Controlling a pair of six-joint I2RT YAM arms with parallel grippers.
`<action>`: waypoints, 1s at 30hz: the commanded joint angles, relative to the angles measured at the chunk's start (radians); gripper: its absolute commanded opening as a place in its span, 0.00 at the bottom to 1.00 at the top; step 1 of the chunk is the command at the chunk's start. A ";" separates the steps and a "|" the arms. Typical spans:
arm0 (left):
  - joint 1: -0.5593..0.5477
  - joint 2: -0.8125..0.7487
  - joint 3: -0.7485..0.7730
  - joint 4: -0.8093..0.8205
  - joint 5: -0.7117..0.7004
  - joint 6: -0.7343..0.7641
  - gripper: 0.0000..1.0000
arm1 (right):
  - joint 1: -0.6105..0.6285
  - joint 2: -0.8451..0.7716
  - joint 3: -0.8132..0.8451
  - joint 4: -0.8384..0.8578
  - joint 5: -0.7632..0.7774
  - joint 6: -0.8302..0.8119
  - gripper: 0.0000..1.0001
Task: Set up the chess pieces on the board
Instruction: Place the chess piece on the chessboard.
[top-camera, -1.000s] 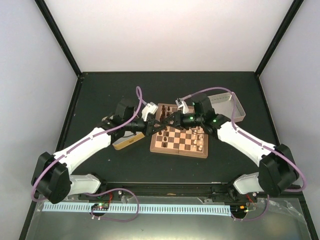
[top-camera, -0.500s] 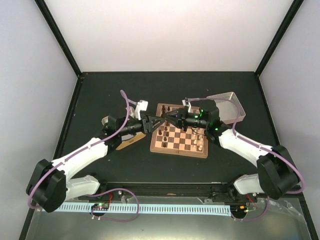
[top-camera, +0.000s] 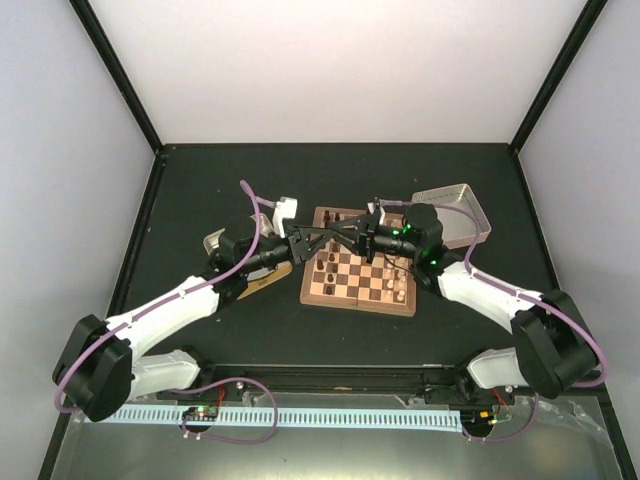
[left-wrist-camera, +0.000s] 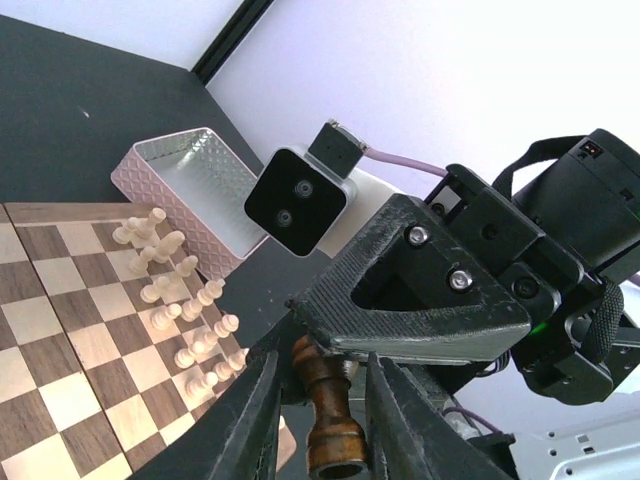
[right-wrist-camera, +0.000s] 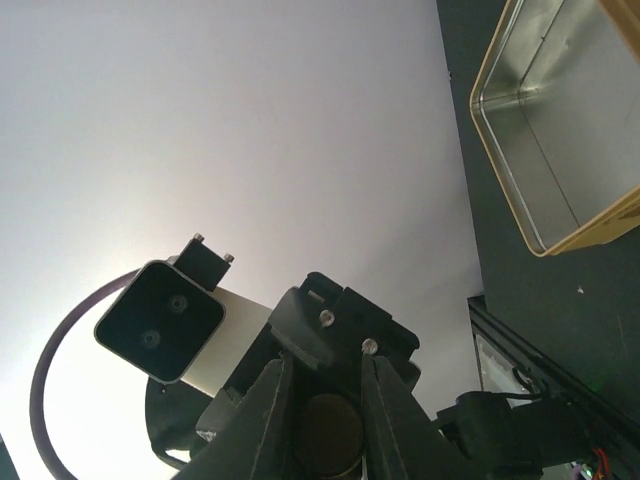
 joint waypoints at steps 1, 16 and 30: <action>-0.026 0.008 0.035 0.027 -0.024 0.022 0.21 | -0.003 0.008 -0.013 0.050 0.009 0.047 0.11; -0.038 -0.042 0.165 -0.431 -0.126 0.095 0.02 | -0.040 -0.111 0.021 -0.356 0.123 -0.344 0.60; -0.057 0.105 0.349 -1.153 -0.205 0.172 0.03 | -0.074 -0.315 0.055 -0.913 0.497 -0.911 0.67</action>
